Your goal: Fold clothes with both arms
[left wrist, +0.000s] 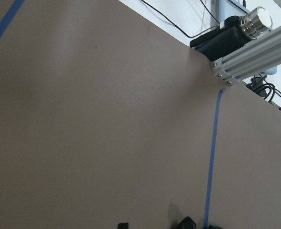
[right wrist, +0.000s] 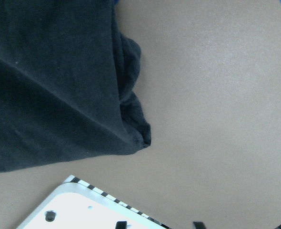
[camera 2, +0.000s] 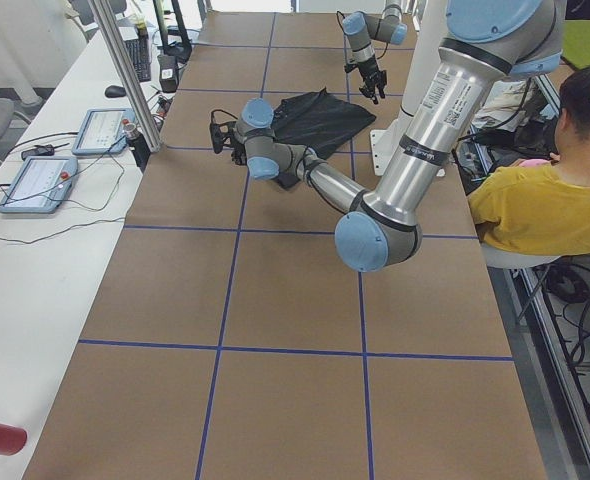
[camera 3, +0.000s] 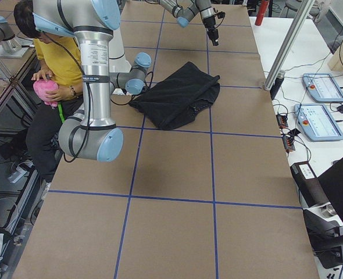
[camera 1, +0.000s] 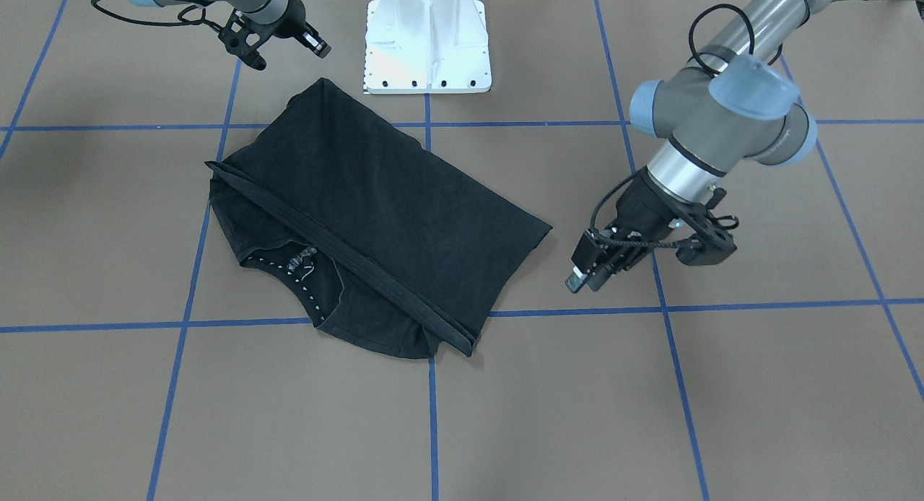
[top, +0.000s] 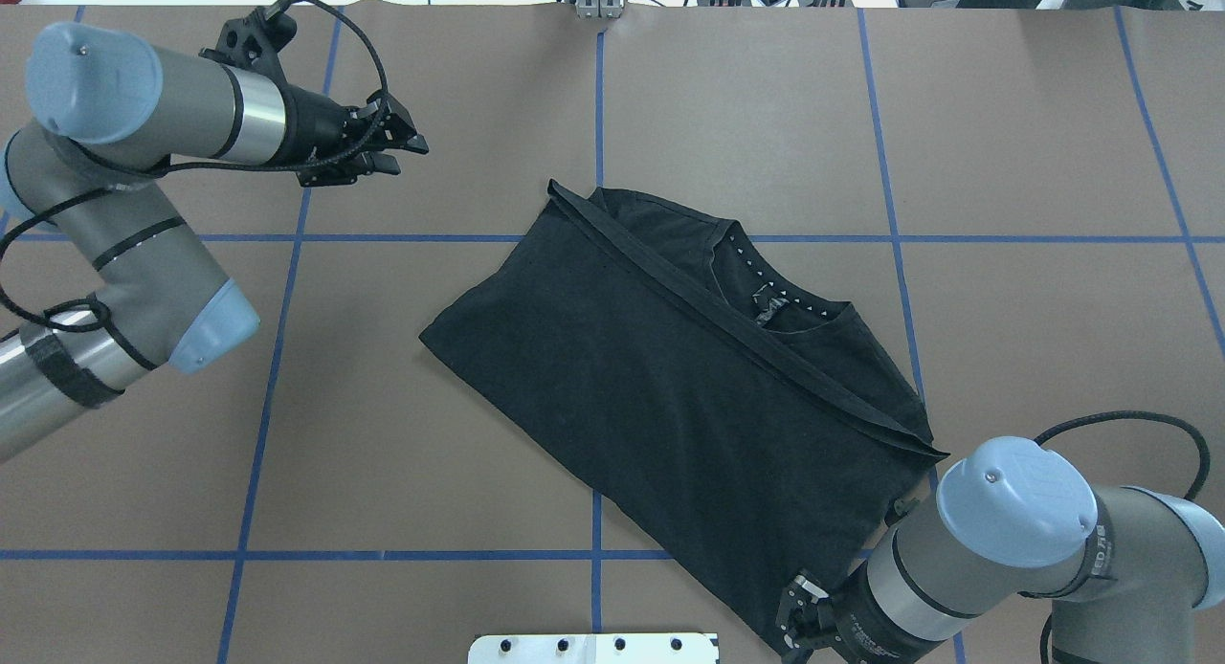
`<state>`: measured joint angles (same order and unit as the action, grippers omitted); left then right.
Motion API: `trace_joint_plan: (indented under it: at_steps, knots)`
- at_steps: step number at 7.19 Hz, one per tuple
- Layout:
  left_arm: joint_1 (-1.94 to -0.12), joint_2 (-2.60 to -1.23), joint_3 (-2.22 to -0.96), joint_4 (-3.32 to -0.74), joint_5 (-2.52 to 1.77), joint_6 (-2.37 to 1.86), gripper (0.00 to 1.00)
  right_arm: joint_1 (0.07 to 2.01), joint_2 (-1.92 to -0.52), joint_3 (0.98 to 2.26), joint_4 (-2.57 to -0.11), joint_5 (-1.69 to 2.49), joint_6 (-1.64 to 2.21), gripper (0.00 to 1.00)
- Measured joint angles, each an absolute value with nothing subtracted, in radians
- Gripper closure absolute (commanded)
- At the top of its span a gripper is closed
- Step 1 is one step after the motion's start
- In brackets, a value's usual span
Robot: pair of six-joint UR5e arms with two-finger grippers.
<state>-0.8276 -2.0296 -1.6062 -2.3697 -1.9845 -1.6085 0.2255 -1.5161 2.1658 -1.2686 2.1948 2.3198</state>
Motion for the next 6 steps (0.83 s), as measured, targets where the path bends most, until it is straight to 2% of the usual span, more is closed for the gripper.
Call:
trace_joint_plan:
  at_steps: [3, 6]
  knots:
    - [-0.633, -1.904, -1.767, -2.276, -1.81, -1.685, 0.45, 0.378, -1.492, 2.204, -1.272, 2.228, 2.316, 0.0]
    - [-0.539, -1.875, -1.744, -2.263, -1.689, -1.689, 0.45, 0.458, -1.464, 2.187, -1.275, 2.235, 2.305, 0.0]
